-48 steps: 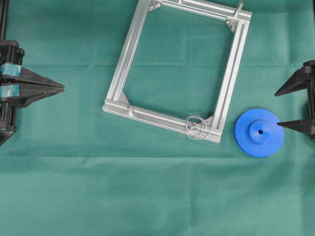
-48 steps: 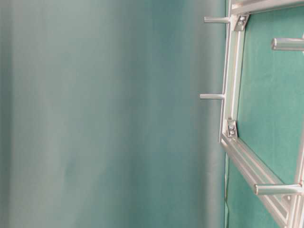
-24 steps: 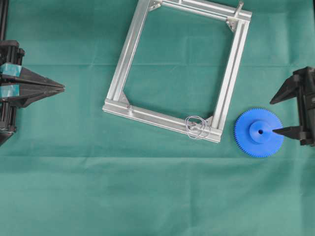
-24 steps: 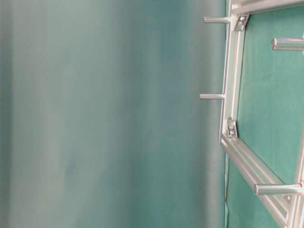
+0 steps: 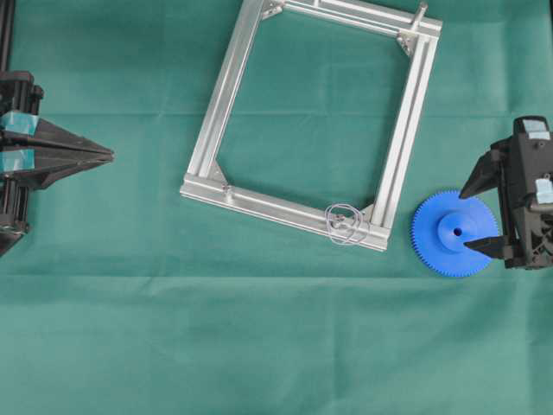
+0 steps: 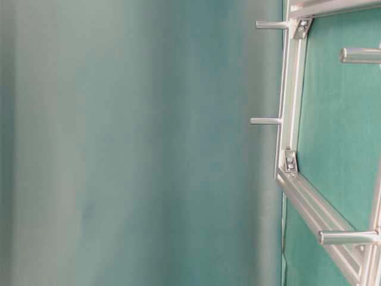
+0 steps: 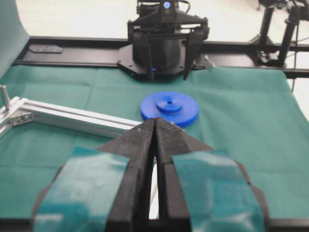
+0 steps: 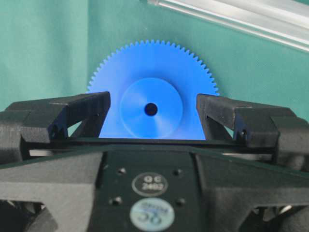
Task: Find the location of the shaft and insert the gear.
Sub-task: 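Lower the right gripper over the blue gear and close on its hub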
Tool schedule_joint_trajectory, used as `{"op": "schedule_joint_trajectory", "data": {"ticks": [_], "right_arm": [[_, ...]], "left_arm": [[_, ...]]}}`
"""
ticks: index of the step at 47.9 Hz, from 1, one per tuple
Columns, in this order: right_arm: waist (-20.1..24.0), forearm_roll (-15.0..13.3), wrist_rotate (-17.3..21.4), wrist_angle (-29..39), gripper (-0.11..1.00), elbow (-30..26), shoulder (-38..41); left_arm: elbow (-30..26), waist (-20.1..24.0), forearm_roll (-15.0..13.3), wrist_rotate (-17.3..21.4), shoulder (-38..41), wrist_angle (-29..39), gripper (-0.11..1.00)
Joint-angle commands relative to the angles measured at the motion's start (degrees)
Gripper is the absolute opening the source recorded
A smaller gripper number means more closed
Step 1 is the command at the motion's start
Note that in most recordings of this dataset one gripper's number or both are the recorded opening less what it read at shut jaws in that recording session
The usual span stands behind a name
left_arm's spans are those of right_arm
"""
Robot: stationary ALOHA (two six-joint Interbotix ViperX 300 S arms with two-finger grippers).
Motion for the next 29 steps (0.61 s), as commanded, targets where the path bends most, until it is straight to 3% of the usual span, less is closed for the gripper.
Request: {"op": "schedule_joint_trajectory", "data": {"ticks": [1, 29], "right_arm": [[0.09, 0.18, 0.09, -0.44, 0.92, -0.44, 0.35], [0.26, 0.97, 0.09, -5.71, 0.92, 2.9, 4.04]], "left_arm": [[-1.58, 0.09, 0.0, 0.0, 0.26, -0.26, 0.01], [-1.58, 0.09, 0.0, -0.09, 0.26, -0.26, 0.01]]}}
